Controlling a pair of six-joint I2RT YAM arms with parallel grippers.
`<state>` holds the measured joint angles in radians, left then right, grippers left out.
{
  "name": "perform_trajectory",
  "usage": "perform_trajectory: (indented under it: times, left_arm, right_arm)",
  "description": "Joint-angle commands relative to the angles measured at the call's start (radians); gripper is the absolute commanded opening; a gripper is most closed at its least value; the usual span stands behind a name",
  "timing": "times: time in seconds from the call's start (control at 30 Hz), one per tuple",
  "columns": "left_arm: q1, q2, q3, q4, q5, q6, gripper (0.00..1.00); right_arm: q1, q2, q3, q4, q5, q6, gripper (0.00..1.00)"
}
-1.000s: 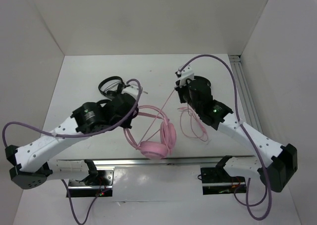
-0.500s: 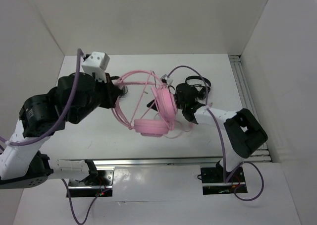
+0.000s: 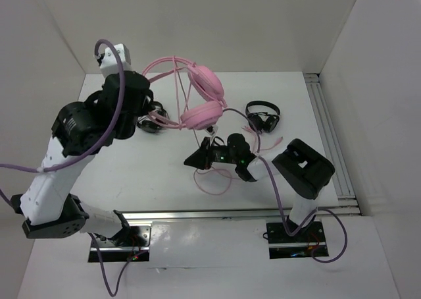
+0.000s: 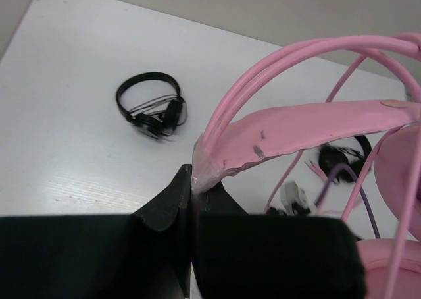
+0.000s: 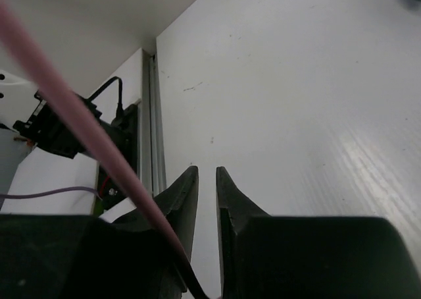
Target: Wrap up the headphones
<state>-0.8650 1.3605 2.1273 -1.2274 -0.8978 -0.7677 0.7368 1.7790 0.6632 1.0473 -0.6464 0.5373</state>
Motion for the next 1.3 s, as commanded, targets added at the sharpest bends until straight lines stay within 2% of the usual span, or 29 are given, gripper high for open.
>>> perform_trajectory:
  times: [0.0,0.1,0.23,0.4,0.5,0.6,0.63,0.67,0.73,0.83,1.0,1.17,1.27]
  left_arm:
    - [0.101,0.015,0.08,0.146,-0.058,-0.087,0.0]
    - [0.22,0.058,0.08,0.146,0.002,-0.078,0.0]
    - [0.342,0.097,0.039,0.146,0.028,-0.088,0.0]
    - [0.363,0.138,-0.099,0.169,0.017,-0.101,0.0]
    - [0.354,0.138,-0.248,0.187,-0.022,-0.087,0.0]
    - [0.343,0.164,-0.305,0.187,-0.053,-0.045,0.0]
    - [0.343,0.164,-0.305,0.137,-0.053,-0.045,0.0]
    - [0.343,0.175,-0.343,0.137,-0.053,-0.036,0.0]
    - [0.322,0.175,-0.383,0.137,-0.024,0.025,0.0]
    - [0.253,0.152,-0.475,0.178,0.046,0.16,0.0]
    - [0.143,0.06,-0.625,0.226,0.126,0.26,0.0]
    - [0.072,-0.01,-0.671,0.175,0.126,0.269,0.0]
    - [0.049,-0.05,-0.684,0.166,0.145,0.269,0.0]
  right_arm:
    - [0.05,-0.035,-0.055,0.143,0.037,0.02,0.25]
    - [0.12,-0.127,-0.103,0.143,0.112,-0.022,0.18]
    - [0.235,-0.268,-0.16,0.019,0.214,-0.1,0.13]
    - [0.38,-0.435,-0.16,-0.145,0.264,-0.178,0.02]
    - [0.471,-0.612,-0.094,-0.373,0.396,-0.285,0.0]
    - [0.533,-0.716,-0.005,-0.622,0.568,-0.399,0.0]
    - [0.564,-0.763,0.024,-0.688,0.614,-0.428,0.0]
    - [0.573,-0.783,0.056,-0.752,0.704,-0.453,0.0]
    - [0.584,-0.823,0.151,-0.923,0.789,-0.511,0.0]
    - [0.584,-0.833,0.274,-1.09,0.963,-0.58,0.0]
    - [0.584,-0.773,0.467,-1.262,1.252,-0.691,0.0]
    - [0.572,-0.688,0.598,-1.391,1.413,-0.783,0.0]
    - [0.572,-0.688,0.607,-1.359,1.527,-0.841,0.0]
